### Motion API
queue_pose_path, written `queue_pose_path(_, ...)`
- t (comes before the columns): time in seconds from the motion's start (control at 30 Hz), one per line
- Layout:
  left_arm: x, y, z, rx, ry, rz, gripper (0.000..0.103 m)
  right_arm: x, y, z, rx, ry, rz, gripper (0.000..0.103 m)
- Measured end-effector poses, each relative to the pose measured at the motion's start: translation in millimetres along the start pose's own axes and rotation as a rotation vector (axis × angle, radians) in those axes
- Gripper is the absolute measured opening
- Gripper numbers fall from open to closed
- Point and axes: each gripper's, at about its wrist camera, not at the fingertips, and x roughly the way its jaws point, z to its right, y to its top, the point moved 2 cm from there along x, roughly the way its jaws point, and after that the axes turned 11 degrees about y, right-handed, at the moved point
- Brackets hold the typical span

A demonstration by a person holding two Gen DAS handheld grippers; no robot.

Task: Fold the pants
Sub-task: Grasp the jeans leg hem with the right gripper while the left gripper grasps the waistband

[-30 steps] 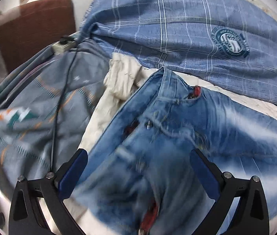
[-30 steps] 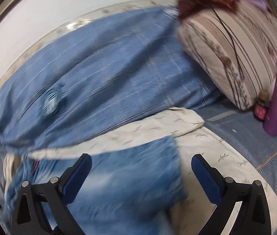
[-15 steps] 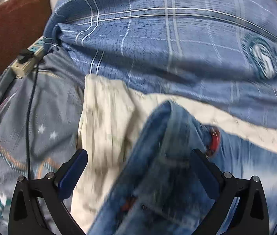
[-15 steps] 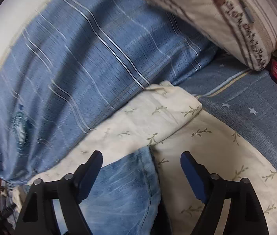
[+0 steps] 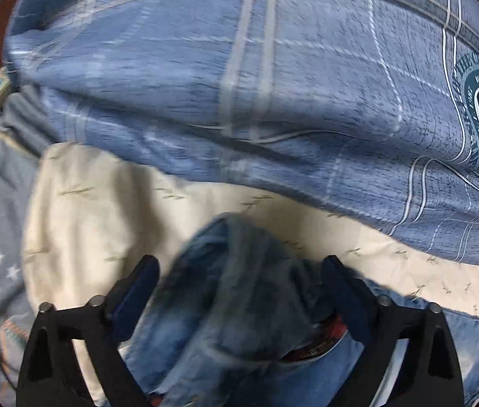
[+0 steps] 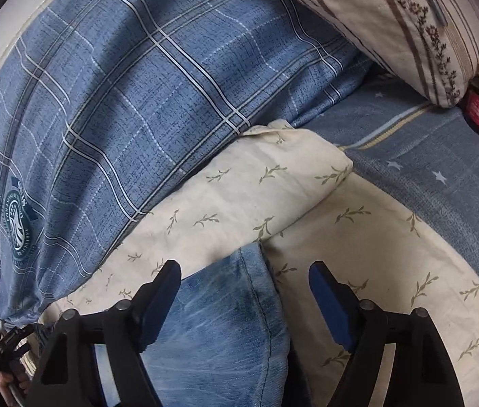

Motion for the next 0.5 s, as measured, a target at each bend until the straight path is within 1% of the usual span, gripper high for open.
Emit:
queue_pose_path(0.07,9,3,6,0.014,0.014,-0.012,0.085,0,1,1,0.01,-0.001,-0.001,0.081)
queue_pose_path(0.13,20,3,8,0.001,-0.002,-0.041,0.072,1,1,1,0.01,0.002,-0.001,0.081)
queue_pose_path(0.17,24,4,8,-0.007,-0.009,-0.053,0.069,1,1,0,0.008,0.001,-0.003,0.081)
queue_pose_path(0.2,28,5,8,-0.013,-0.012,-0.06,0.061,3,0,0,0.007,-0.002,-0.007,0.081)
queue_pose_path(0.27,33,6,5,-0.037,-0.028,-0.063,0.055,5,0,1,0.017,0.002,-0.019,0.081)
queue_pose_path(0.3,33,5,4,-0.044,-0.034,-0.055,0.049,7,1,2,0.027,0.008,-0.025,0.081)
queue_pose_path(0.4,33,3,4,-0.038,-0.045,-0.046,0.037,10,1,1,0.041,0.02,-0.041,0.081)
queue_pose_path(0.43,32,2,4,-0.04,-0.059,-0.043,0.033,11,1,1,0.044,0.021,-0.044,0.081)
queue_pose_path(0.5,30,-2,2,-0.042,-0.077,-0.04,0.033,12,1,2,0.051,0.015,-0.043,0.081)
